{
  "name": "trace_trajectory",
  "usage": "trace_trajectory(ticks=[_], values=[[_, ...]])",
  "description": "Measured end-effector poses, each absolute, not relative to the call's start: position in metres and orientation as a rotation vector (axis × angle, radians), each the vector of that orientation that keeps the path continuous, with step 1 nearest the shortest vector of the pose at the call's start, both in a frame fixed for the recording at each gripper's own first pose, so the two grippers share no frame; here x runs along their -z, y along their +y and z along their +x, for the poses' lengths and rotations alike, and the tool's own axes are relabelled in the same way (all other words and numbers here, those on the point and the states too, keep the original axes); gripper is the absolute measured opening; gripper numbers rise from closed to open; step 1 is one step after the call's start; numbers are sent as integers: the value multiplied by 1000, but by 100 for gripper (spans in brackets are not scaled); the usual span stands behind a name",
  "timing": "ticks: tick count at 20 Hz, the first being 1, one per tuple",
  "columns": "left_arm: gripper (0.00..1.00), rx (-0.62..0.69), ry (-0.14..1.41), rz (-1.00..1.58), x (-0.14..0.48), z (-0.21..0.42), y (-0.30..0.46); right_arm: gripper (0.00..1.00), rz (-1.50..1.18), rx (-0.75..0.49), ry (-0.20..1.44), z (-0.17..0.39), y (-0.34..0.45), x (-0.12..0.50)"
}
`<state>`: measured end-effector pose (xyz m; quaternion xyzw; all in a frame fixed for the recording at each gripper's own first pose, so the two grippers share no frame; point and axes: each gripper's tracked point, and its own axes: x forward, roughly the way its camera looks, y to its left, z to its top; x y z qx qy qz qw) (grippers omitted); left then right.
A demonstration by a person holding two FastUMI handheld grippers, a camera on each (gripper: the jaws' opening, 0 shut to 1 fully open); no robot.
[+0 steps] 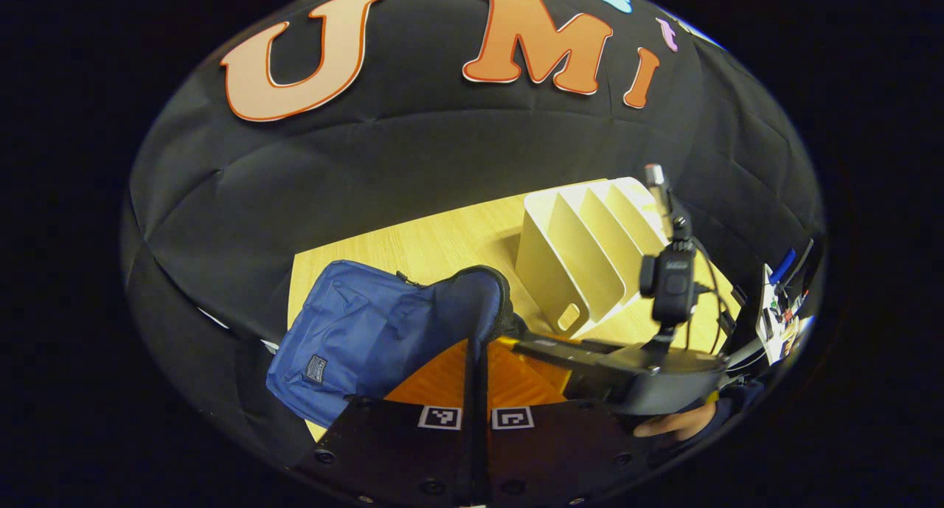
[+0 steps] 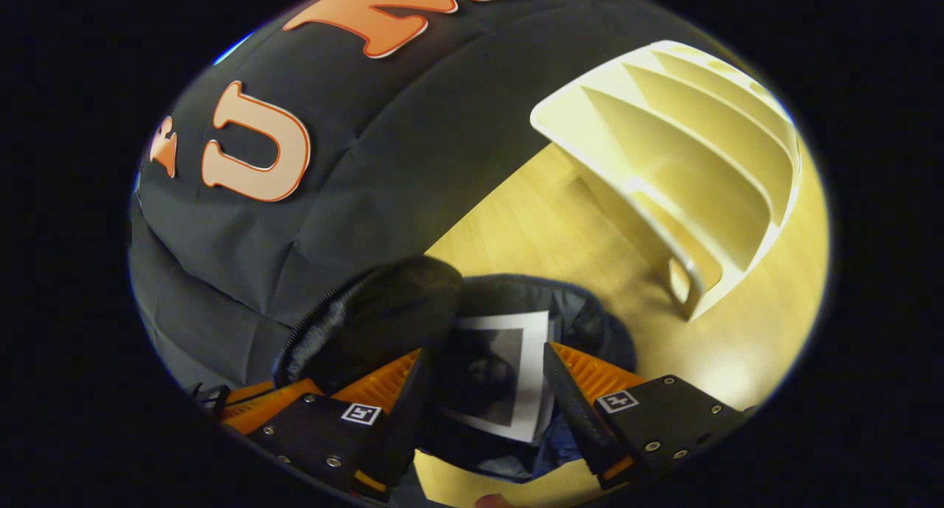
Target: Open the schoolbag, grab two books from the bookshelf and put them into the schoolbag.
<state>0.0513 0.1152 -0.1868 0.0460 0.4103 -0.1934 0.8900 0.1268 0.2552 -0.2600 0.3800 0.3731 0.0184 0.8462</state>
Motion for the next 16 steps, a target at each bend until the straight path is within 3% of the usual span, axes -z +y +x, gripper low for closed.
trace_trajectory(ticks=[5,9,13,16], values=[[1,360,856,113,199,50,105,95,566,28,729,120,189,238],[7,340,881,103,217,42,80,97,327,89,658,119,122,218],[19,292,896,76,226,36,62,97,229,97,629,115,78,199],[36,279,870,28,219,35,41,97,158,105,602,112,43,188]])
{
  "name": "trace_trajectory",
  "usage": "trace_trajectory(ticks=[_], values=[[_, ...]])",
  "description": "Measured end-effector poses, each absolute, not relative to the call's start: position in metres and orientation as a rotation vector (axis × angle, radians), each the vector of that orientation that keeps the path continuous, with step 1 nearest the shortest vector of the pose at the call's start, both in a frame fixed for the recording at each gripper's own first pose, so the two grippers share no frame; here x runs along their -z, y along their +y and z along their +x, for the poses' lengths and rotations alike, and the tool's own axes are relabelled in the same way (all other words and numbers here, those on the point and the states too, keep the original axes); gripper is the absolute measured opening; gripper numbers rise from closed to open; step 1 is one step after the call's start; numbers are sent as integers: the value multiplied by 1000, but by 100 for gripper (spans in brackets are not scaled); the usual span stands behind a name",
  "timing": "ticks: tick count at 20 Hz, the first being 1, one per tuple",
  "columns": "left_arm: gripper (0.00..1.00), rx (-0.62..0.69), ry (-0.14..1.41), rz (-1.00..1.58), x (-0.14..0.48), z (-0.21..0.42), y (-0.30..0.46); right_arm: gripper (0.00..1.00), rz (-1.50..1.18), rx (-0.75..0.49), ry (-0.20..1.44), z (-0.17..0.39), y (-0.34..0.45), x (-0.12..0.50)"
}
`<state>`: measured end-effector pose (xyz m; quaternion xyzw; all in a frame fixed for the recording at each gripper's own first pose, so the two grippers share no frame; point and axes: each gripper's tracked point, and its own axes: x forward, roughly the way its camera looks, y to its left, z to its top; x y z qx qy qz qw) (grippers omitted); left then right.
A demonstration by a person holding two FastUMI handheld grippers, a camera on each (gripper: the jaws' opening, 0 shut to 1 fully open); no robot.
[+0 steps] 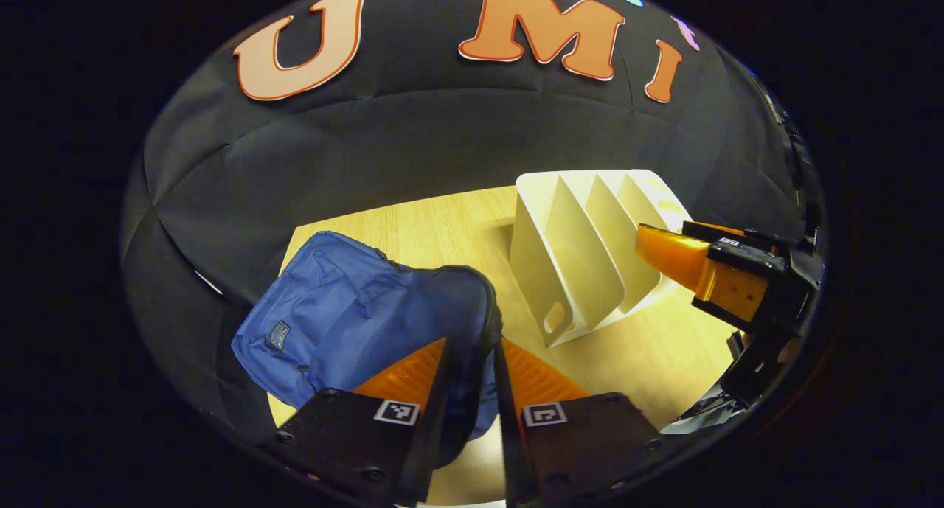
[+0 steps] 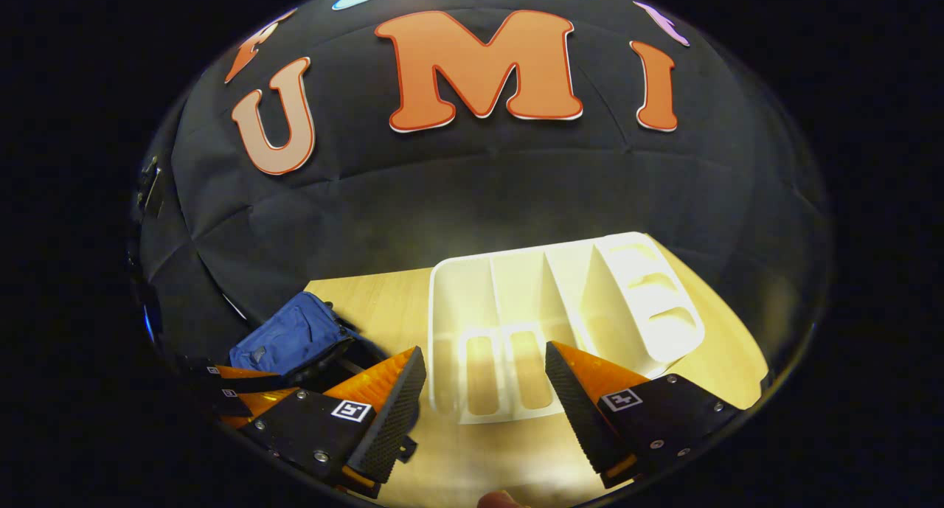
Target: Open the schoolbag, grab two books from the bookshelf and put them into the schoolbag.
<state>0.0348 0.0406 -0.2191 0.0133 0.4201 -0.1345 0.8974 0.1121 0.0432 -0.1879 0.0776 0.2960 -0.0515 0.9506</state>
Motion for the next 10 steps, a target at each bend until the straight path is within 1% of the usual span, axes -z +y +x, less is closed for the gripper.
trace_trajectory(ticks=[2,3,4,5,6,10], values=[[49,267,839,5,209,37,23,97,129,97,596,111,25,180],[54,267,820,-1,205,39,13,97,121,94,590,108,16,176],[68,253,801,-5,200,40,6,97,109,97,582,108,6,171],[72,247,779,-12,193,43,-2,97,99,93,575,108,-3,167],[81,235,748,-15,185,46,-10,97,85,94,563,107,-13,160],[88,171,582,7,143,63,-24,97,46,89,471,112,-45,122]])
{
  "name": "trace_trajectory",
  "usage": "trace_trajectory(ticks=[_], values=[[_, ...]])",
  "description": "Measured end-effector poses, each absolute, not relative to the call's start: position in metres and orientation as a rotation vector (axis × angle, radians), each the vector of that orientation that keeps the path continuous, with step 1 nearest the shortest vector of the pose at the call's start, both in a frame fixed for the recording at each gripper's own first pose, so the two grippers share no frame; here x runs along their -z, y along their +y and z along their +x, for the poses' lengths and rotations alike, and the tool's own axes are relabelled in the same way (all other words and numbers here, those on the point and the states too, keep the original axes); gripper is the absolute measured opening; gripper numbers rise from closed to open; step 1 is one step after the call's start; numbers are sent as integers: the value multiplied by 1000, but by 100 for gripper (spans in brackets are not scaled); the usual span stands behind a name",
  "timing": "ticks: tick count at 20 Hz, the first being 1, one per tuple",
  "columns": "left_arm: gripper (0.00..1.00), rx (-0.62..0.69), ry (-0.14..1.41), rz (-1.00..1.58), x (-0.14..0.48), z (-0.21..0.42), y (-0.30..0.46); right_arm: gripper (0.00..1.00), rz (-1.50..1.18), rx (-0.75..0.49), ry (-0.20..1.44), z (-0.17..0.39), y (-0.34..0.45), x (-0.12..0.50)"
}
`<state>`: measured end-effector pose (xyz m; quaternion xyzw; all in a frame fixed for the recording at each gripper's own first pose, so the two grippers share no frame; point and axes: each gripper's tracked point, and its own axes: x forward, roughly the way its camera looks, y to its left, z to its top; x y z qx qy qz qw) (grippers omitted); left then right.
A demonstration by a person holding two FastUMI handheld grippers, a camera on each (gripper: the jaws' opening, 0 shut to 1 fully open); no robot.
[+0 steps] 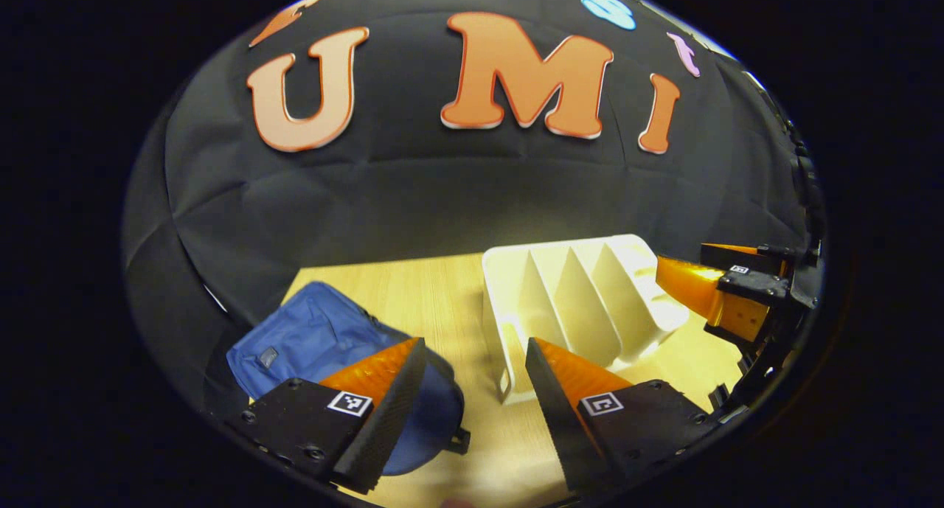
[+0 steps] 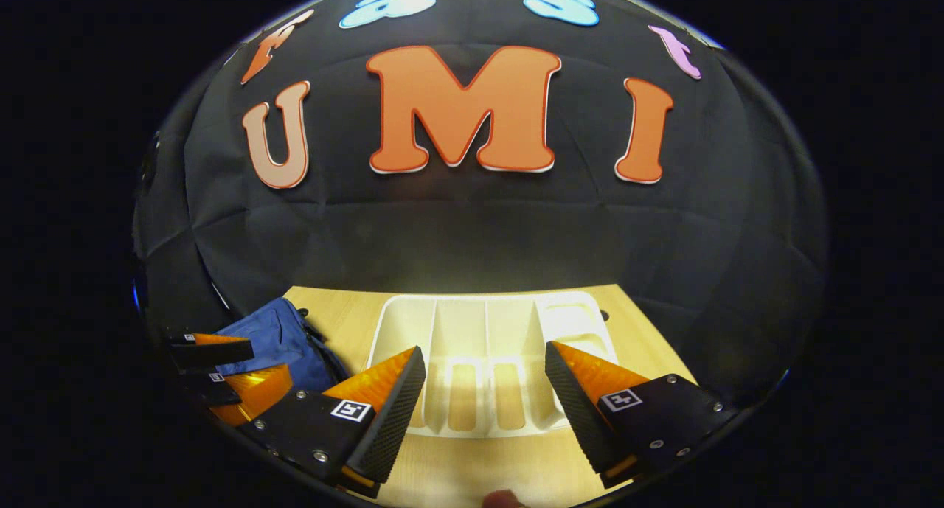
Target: Open the schoolbag, grab two books from the bookshelf and put them into the schoolbag.
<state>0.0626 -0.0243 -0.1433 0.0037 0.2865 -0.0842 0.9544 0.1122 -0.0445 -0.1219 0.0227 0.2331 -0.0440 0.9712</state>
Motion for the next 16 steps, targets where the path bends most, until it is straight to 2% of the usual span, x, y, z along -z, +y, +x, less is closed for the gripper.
trace_trajectory(ticks=[3,4,7,8,10,11,12,13,16], values=[[90,99,485,57,105,64,-32,97,9,89,388,115,-65,92],[94,84,453,59,96,64,-33,97,-1,85,360,115,-70,81],[96,22,327,50,63,61,-39,97,8,65,299,111,-78,56],[100,0,267,54,47,61,-40,97,10,62,283,109,-81,50],[96,-8,134,57,14,63,-47,97,15,58,256,103,-87,39],[100,-19,107,53,6,60,-51,97,19,57,239,101,-90,34],[94,-32,81,46,-3,51,-53,97,27,54,220,99,-92,29],[98,-48,61,39,-8,41,-51,96,32,50,199,98,-95,26],[98,-87,-1,8,-19,29,-49,97,33,41,141,94,-98,17]])
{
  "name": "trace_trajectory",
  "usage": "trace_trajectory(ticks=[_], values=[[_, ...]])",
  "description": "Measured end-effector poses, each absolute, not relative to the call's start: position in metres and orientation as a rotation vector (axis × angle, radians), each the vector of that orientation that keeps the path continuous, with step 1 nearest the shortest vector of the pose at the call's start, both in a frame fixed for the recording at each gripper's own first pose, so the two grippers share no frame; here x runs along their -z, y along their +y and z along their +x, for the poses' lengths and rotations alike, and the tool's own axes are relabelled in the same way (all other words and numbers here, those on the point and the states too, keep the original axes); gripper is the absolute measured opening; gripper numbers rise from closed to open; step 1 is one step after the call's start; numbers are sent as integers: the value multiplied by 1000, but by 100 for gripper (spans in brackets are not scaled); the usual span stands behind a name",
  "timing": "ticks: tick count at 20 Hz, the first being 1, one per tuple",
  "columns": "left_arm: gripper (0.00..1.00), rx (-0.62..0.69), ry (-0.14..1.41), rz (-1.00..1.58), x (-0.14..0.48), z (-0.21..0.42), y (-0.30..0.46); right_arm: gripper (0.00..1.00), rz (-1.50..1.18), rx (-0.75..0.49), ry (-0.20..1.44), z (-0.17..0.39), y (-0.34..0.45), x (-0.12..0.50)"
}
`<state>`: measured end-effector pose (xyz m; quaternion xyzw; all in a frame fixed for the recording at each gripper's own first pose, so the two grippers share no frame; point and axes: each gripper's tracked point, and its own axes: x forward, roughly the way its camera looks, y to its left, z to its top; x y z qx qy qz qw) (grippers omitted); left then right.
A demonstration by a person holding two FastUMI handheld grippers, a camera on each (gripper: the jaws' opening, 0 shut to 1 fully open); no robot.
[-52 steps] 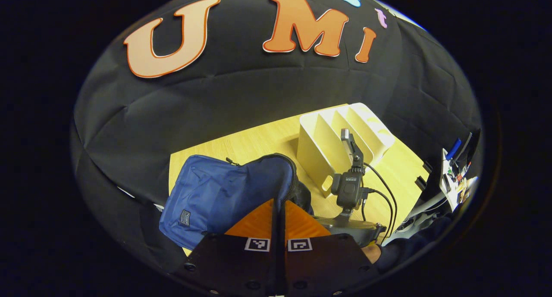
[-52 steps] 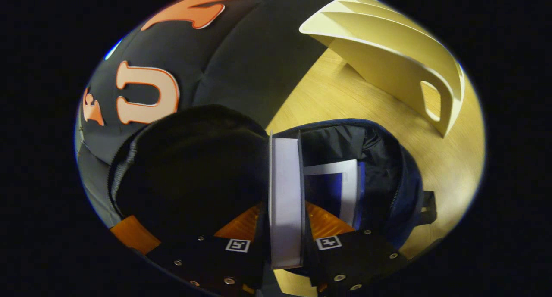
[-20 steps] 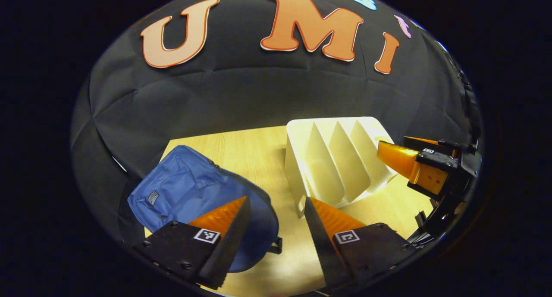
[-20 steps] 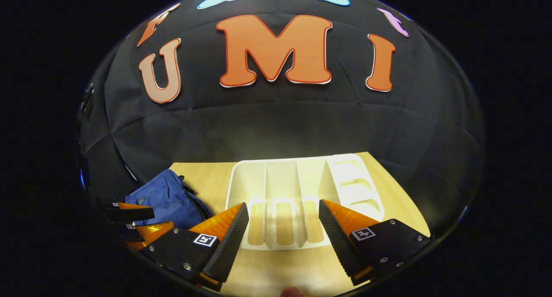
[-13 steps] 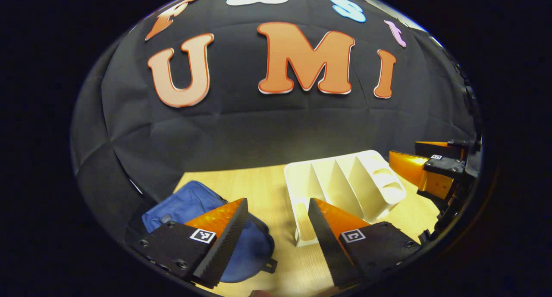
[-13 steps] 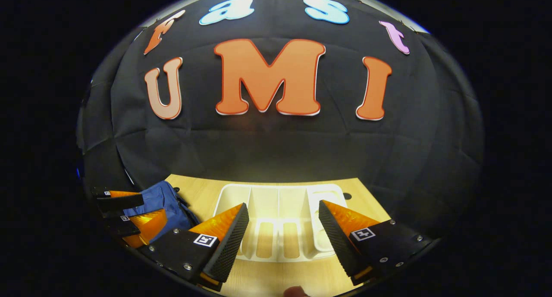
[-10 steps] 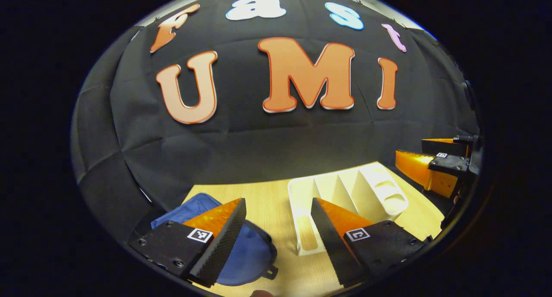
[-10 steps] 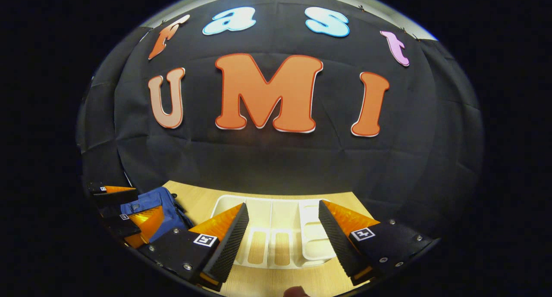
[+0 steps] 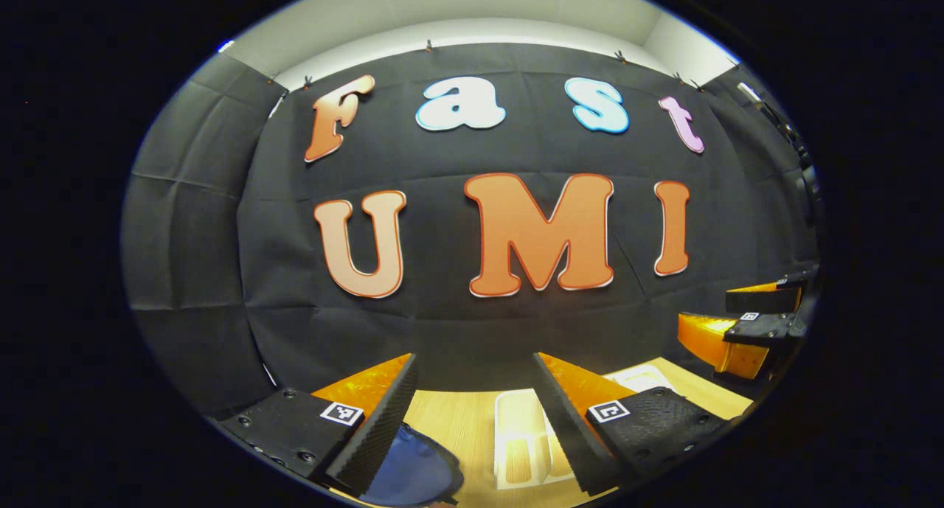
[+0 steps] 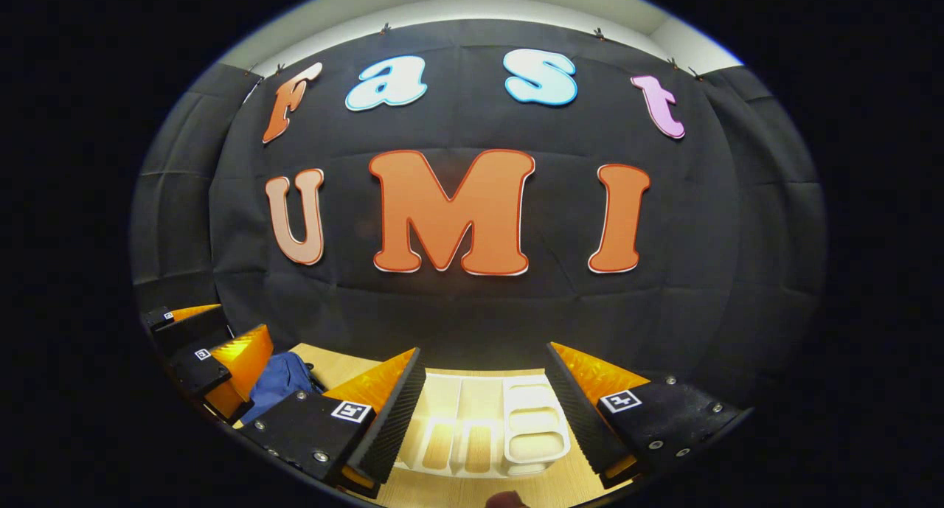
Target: Open the schoolbag, grab two books from the bookshelf and put them into the schoolbag.
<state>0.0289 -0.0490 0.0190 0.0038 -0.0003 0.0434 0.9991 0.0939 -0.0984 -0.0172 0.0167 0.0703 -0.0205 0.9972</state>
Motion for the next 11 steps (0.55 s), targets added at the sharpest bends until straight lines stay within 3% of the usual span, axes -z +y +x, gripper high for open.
trace_trajectory(ticks=[1,11], values=[[95,-97,-16,-1,-23,29,-50,97,34,40,135,92,-100,17],[98,-131,-38,-29,-20,26,-66,96,61,-26,149,87,-98,37]])
